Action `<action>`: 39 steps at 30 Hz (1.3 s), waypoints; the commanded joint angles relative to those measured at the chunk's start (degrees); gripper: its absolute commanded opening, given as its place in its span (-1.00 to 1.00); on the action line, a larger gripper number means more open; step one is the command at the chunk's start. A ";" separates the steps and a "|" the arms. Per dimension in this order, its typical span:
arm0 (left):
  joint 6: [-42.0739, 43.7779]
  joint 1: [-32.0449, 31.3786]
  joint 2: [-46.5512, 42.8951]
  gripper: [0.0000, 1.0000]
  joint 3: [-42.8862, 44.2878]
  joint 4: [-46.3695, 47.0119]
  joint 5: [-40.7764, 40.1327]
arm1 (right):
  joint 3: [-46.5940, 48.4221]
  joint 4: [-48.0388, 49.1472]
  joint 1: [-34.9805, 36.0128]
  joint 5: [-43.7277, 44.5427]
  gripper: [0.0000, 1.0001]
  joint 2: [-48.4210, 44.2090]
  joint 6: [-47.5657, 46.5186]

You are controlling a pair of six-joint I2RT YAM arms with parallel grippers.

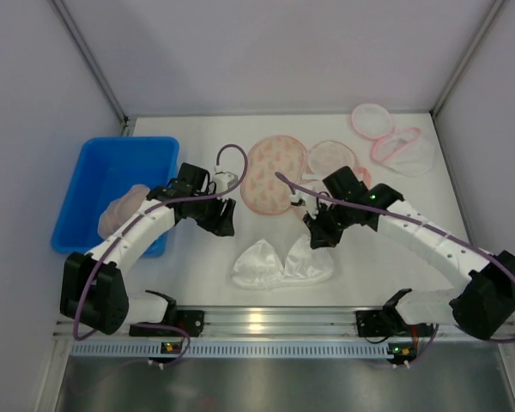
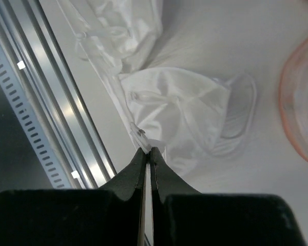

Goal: Place the bra in the laundry bag and zip it closed
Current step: Adjust the bra at the center of the board.

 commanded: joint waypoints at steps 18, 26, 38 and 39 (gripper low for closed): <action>4.65 5.75 1.49 0.16 4.12 -9.26 9.02 | 0.28 14.54 8.40 4.55 0.01 11.86 5.80; 10.71 5.66 1.31 0.15 4.65 -13.66 12.54 | 2.66 5.75 -6.97 -0.54 0.30 5.35 3.17; 19.86 -1.71 12.20 0.10 8.25 -22.45 13.59 | -1.30 4.24 -13.40 -6.78 0.30 14.31 -1.94; 19.60 -1.90 12.82 0.10 8.25 -22.45 14.37 | -1.30 4.33 -13.40 -7.39 0.30 14.66 -1.94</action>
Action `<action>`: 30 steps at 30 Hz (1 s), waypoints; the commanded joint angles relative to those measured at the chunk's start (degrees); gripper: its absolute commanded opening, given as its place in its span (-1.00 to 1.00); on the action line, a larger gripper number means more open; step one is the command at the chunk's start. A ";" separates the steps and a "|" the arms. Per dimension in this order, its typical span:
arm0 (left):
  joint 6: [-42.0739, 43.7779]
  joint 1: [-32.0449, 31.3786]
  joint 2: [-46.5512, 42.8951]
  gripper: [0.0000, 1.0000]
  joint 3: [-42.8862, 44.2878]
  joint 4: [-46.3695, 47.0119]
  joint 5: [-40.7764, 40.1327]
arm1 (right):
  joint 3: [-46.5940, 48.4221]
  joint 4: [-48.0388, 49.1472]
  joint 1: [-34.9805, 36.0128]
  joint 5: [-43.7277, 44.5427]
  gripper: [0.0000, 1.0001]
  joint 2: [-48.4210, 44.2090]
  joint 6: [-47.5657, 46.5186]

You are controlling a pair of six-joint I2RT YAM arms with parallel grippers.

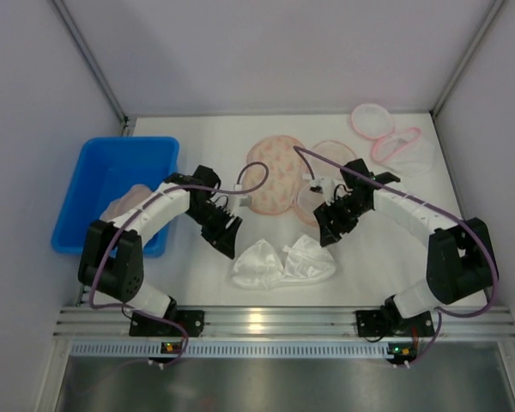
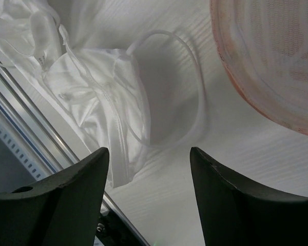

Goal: Place the bra in the laundry bag and zip it closed
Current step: Adjust the bra at the center of the board.

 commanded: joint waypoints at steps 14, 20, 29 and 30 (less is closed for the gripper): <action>-6.08 -4.36 12.71 -0.45 3.14 2.22 7.84 | -0.78 3.58 -0.58 -5.59 0.26 0.20 2.35; -10.57 -2.70 13.94 -1.00 5.42 5.22 5.99 | -0.70 3.67 -2.68 -5.50 0.21 0.73 3.40; -9.43 7.06 18.24 -1.00 16.66 1.09 2.21 | -0.78 4.37 -4.80 -9.10 0.33 2.04 7.18; -9.60 7.59 18.59 -1.00 17.20 0.56 2.56 | -0.96 4.81 -4.71 -10.06 0.34 2.30 8.14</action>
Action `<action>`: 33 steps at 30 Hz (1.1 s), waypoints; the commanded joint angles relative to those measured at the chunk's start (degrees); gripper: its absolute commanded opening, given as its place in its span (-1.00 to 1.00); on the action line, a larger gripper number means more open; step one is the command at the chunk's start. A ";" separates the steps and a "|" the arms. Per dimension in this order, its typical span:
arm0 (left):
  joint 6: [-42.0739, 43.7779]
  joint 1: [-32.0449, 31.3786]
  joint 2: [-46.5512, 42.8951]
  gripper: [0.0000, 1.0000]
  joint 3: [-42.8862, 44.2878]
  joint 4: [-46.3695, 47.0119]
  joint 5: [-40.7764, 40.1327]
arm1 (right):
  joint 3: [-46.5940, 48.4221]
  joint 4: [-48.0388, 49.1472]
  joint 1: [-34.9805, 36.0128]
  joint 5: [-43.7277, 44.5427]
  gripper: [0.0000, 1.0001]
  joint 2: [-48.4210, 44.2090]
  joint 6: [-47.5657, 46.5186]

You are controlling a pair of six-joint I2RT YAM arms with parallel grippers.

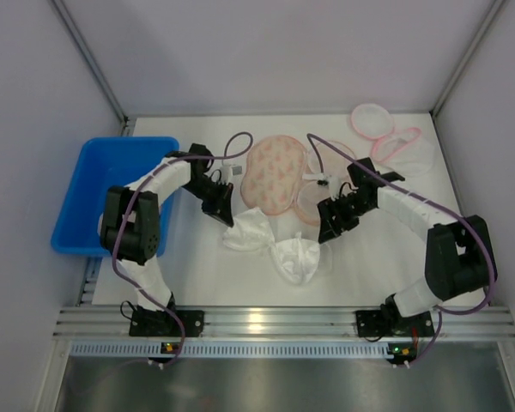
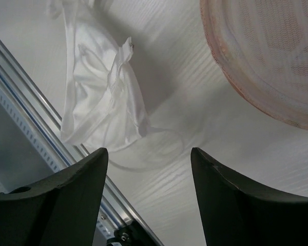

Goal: Place the bra in the laundry bag and zip it closed
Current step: Adjust the bra at the center of the board.

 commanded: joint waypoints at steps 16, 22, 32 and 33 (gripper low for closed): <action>-9.86 1.91 -5.23 -1.00 5.04 -3.47 10.50 | -2.72 5.50 -2.40 -10.41 0.15 5.10 8.68; -13.21 -1.06 -6.47 -1.00 4.95 -3.47 14.46 | -3.16 9.10 -2.49 -13.40 -0.17 9.58 11.76; -24.54 -12.67 -2.78 -1.00 5.30 4.61 16.04 | -2.99 11.40 -2.31 -15.34 -0.50 11.70 13.52; -24.72 -13.55 -1.82 -1.00 5.56 4.62 16.39 | -2.99 11.31 -2.31 -15.34 -0.53 11.35 13.52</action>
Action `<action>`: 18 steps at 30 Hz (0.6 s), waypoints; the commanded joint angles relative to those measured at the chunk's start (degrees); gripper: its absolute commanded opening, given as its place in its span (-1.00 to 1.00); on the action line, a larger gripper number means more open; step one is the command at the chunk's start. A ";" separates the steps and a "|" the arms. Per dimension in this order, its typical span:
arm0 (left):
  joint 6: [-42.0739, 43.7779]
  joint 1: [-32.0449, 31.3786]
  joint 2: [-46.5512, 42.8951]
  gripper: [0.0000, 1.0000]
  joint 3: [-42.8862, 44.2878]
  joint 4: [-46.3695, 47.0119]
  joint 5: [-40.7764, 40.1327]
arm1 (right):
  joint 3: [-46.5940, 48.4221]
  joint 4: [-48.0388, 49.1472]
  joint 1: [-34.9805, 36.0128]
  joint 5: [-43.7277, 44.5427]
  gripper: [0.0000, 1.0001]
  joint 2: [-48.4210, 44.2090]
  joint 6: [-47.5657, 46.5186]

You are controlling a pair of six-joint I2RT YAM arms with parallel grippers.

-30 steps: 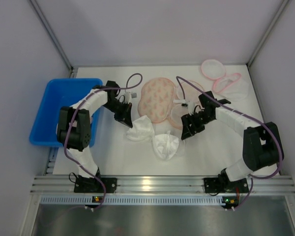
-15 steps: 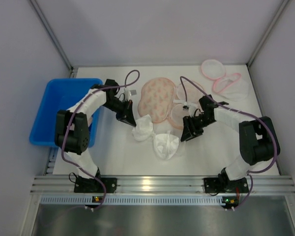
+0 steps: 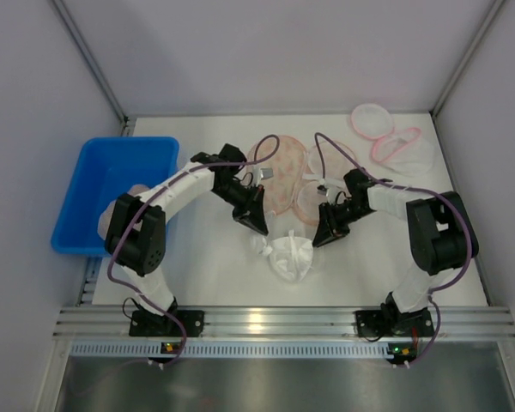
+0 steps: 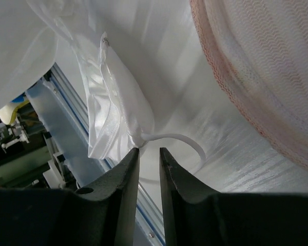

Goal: Place the bra in the laundry bag and zip it closed
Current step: Adjust the bra at the center of the board.

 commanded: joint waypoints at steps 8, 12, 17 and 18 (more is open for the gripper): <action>-5.63 -1.64 0.95 -1.00 -0.70 6.95 6.07 | 0.16 2.06 -0.63 -1.85 -0.54 -2.20 0.42; -5.89 -1.56 0.24 -1.00 -1.40 8.01 5.37 | 0.69 1.53 -0.89 -1.68 -0.26 -4.12 0.25; -5.02 -1.21 -0.02 -1.00 -2.11 8.09 4.31 | 2.26 0.49 -1.33 1.31 0.03 -9.04 -0.19; -5.02 -1.21 -0.02 -1.00 -2.19 7.92 4.66 | 2.62 -1.00 -1.33 1.40 0.13 -9.48 -0.63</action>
